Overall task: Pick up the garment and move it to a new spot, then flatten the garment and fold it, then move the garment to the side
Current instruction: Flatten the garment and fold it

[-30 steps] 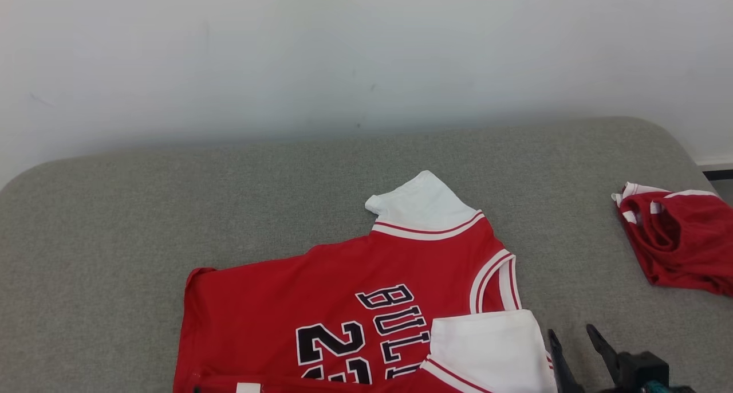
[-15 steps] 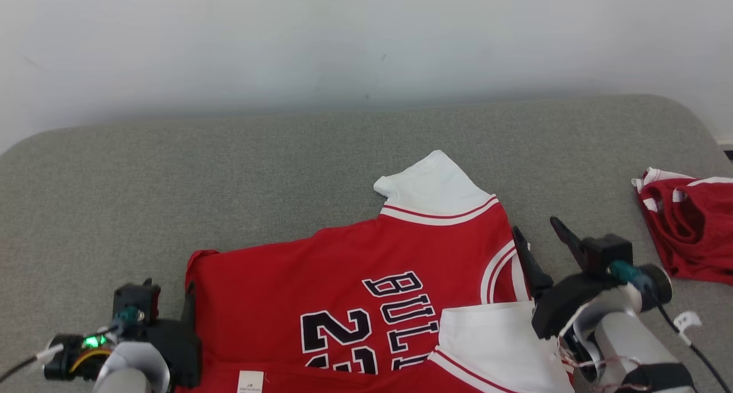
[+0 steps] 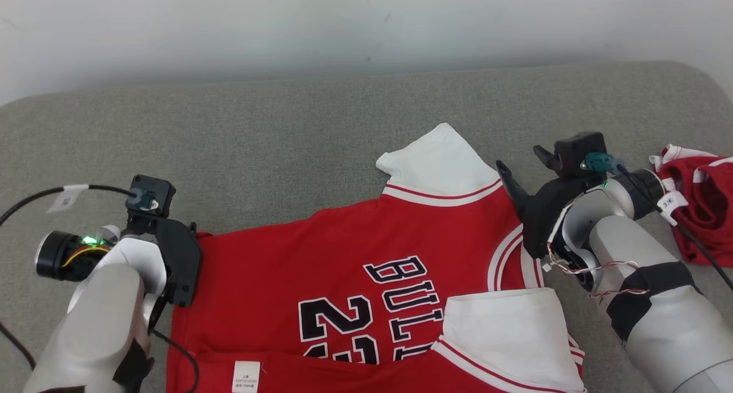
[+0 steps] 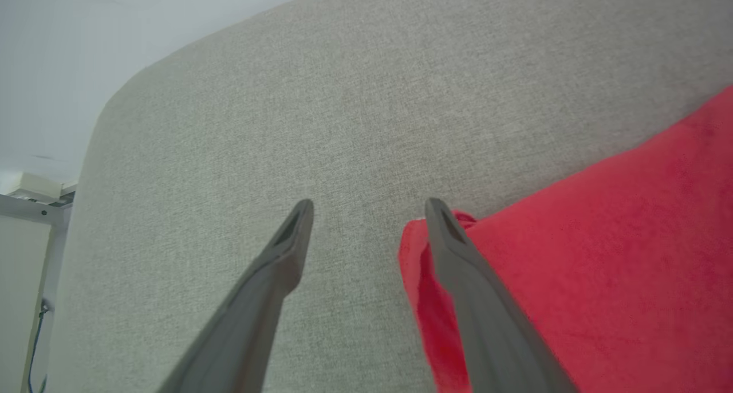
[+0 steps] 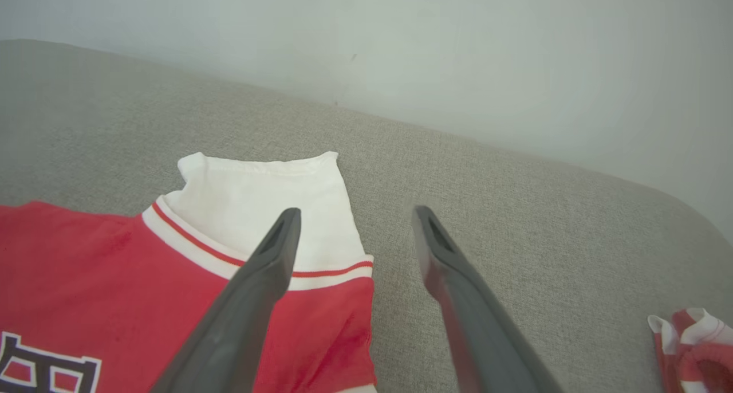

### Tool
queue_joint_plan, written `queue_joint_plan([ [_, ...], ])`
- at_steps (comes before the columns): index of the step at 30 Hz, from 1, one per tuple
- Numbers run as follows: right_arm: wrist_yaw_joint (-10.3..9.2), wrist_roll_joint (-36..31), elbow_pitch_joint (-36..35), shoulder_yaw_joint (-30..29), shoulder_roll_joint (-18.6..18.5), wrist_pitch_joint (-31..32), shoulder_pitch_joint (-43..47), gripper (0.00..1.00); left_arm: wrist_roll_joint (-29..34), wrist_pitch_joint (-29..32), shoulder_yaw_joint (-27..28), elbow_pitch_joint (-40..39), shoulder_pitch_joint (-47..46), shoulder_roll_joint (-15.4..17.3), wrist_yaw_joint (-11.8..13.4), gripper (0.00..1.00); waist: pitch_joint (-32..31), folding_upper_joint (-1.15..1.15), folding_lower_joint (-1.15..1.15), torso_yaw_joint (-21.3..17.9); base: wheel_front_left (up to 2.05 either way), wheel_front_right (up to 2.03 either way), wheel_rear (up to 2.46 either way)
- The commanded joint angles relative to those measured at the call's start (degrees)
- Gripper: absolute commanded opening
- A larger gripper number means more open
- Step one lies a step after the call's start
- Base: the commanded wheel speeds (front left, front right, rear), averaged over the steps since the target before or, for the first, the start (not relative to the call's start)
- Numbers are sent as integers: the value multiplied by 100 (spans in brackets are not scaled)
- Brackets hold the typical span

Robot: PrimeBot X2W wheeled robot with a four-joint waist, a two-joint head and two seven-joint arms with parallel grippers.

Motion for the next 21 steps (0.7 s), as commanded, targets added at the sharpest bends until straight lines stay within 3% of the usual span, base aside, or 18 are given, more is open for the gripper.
queue_joint_plan([
  [1, -17, 58, 23, 91, -19, 51, -74, 100, -100, 105, -114, -13, -88, 70, 15, 100, 68, -1, -1, -16, 0, 0, 0],
  [9, -18, 451, 211, 757, -110, 201, -637, 100, -1182, 1064, -1206, -314, -378, 500, 13, 100, 290, -1, -1, -71, 0, 0, 0],
  [21, -17, 854, 551, 1299, -188, -67, -914, 100, -1874, 1351, -1668, -675, -403, 939, 12, 100, 407, -1, -1, -64, 0, 0, 0],
])
